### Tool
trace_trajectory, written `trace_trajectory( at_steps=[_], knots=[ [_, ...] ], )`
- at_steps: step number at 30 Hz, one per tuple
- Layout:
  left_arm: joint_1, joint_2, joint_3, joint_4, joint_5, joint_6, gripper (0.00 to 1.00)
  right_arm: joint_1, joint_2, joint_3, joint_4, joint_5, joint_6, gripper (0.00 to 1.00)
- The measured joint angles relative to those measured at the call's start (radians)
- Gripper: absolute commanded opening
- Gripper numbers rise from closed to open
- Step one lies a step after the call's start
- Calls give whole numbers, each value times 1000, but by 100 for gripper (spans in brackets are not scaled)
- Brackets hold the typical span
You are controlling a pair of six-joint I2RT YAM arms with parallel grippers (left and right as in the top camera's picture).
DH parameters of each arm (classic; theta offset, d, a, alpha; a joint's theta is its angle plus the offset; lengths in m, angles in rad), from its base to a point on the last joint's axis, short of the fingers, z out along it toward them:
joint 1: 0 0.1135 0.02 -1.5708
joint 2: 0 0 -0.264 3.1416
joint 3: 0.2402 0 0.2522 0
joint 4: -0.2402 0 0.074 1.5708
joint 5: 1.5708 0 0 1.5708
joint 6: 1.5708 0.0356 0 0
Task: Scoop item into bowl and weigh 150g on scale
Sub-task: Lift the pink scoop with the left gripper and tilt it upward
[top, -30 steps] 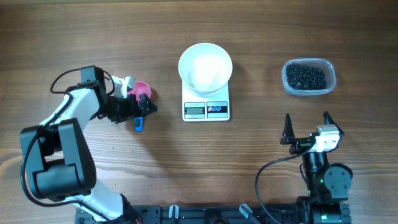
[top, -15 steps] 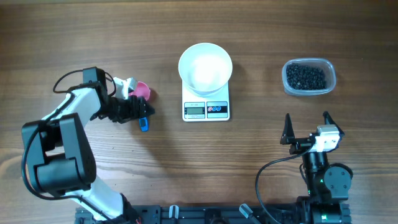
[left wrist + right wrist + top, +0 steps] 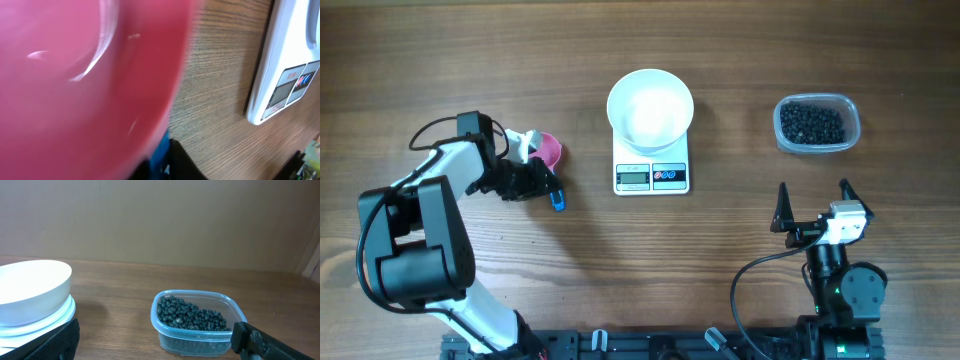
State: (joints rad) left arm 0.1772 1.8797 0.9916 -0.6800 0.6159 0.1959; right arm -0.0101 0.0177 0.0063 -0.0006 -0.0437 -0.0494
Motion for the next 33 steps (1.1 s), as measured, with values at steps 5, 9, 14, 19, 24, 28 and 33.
trace_trajectory(
  at_steps=[5, 9, 14, 19, 24, 28, 33],
  knots=[
    [-1, 0, 0, 0, 8, -11, 4, 0, 0, 0, 0, 0, 0, 100],
    [-1, -1, 0, 0, 11, -14, 4, 0, 0, 0, 0, 0, 0, 100],
    [-1, -23, -3, -2, 11, -32, 4, 0, 0, 0, 0, 0, 0, 99],
    [-1, -101, -6, -12, 19, -46, 4, 0, 0, 0, 0, 0, 0, 99],
    [-1, -183, -6, -18, 34, -83, 4, 0, 0, 0, 0, 0, 0, 100],
    [-1, -218, -6, -37, 38, -106, 4, 0, 0, 0, 0, 0, 0, 100],
    [-1, -223, -6, -64, 39, -116, 4, 0, 0, 0, 0, 0, 0, 100]
  ],
)
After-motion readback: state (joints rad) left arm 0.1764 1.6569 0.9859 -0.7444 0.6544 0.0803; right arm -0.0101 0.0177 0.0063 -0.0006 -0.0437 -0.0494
